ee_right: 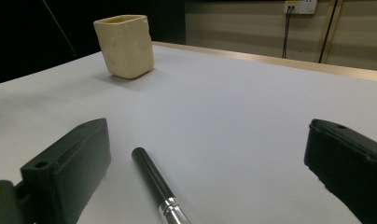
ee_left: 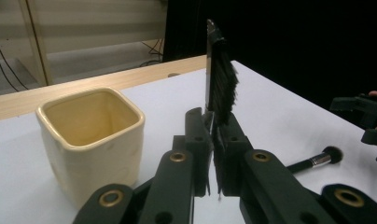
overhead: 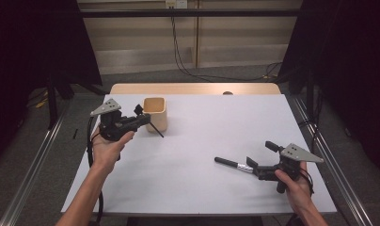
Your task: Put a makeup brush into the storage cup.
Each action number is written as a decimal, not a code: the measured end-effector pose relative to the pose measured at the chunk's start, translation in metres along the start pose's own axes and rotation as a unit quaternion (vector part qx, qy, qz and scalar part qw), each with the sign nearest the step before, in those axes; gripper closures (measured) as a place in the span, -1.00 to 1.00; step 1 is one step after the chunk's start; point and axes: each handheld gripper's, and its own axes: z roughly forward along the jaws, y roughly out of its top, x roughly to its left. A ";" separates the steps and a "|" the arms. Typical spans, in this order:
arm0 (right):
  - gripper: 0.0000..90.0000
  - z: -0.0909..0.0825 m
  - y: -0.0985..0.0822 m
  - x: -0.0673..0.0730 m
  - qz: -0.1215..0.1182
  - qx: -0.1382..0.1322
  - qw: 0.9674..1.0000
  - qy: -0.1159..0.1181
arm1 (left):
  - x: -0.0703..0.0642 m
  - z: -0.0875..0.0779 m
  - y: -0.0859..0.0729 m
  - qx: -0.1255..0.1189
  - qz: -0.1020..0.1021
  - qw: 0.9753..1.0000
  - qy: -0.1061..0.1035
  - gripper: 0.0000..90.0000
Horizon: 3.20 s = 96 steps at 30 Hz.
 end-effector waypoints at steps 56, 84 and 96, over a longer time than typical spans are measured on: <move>-1.00 -0.003 -0.004 -0.001 -0.002 0.008 1.000 0.008 | 0.046 0.020 0.059 -0.008 0.010 0.996 0.092 0.90; -1.00 -0.002 -0.005 0.000 -0.004 0.011 1.000 0.014 | 0.046 0.041 0.043 0.022 0.016 0.995 0.092 0.90; -1.00 -0.003 -0.005 -0.001 -0.004 0.011 1.000 0.013 | 0.048 0.050 0.037 0.030 0.017 0.995 0.093 0.90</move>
